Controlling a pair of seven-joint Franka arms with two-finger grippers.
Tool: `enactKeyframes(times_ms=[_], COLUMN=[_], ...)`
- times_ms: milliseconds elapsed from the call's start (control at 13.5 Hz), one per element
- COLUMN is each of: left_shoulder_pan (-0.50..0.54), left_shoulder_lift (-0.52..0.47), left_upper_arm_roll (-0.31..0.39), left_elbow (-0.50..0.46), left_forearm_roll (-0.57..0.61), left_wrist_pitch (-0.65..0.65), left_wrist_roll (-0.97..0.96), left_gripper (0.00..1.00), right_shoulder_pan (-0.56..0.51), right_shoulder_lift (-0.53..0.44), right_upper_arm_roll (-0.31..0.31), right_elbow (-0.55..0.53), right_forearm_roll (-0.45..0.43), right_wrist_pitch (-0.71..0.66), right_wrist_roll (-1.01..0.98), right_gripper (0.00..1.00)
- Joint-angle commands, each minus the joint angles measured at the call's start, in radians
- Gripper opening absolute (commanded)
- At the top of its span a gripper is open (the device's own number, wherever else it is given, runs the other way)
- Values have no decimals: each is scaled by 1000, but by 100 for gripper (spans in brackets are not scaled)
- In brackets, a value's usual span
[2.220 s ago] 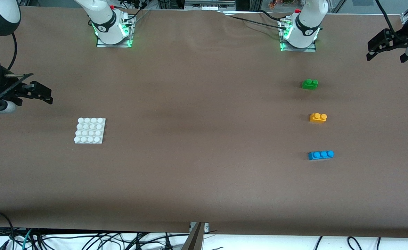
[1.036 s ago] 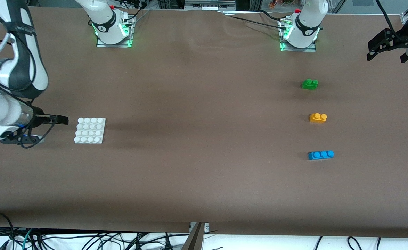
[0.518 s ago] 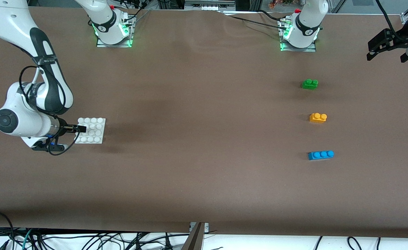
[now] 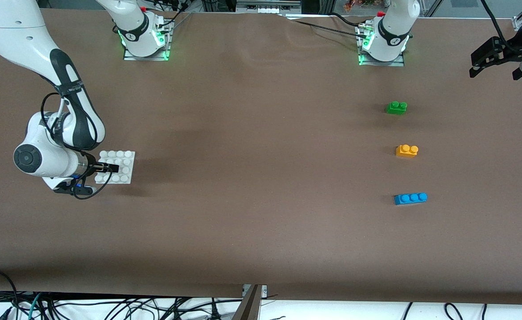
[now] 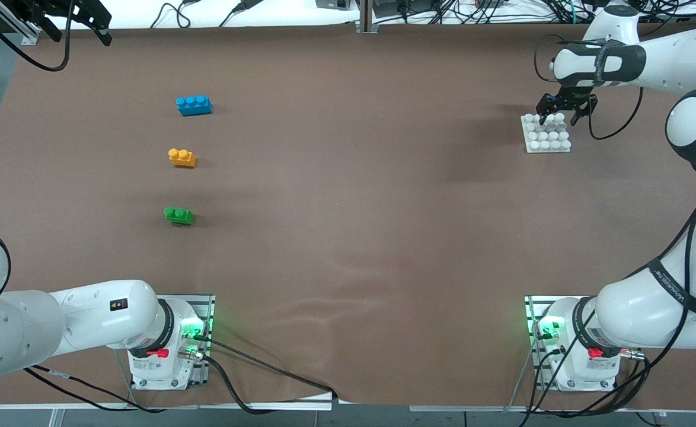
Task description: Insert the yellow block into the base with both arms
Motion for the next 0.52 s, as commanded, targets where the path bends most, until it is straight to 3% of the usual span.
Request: enactKeyframes(times_ms=[0,444], left_shoulder_pan=[7,7], left_shoulder_lift=[0,0], left_upper_arm_roll=[-5,-5], left_elbow=[14,14], left_forearm_roll=[-1,-1], left_wrist_pitch=[-5,-5], left_wrist_roll=[-4,-4], left_gripper=[100,100], right_shoulder_pan=[3,14], right_shoulder_lift=[-14,-20], right_upper_arm_roll=[8,13], right_elbow=[-24,-57], right_forearm_roll=[-8,-12], right_wrist_pitch=[5,14], right_wrist_roll=[25,24], right_gripper=[100,100])
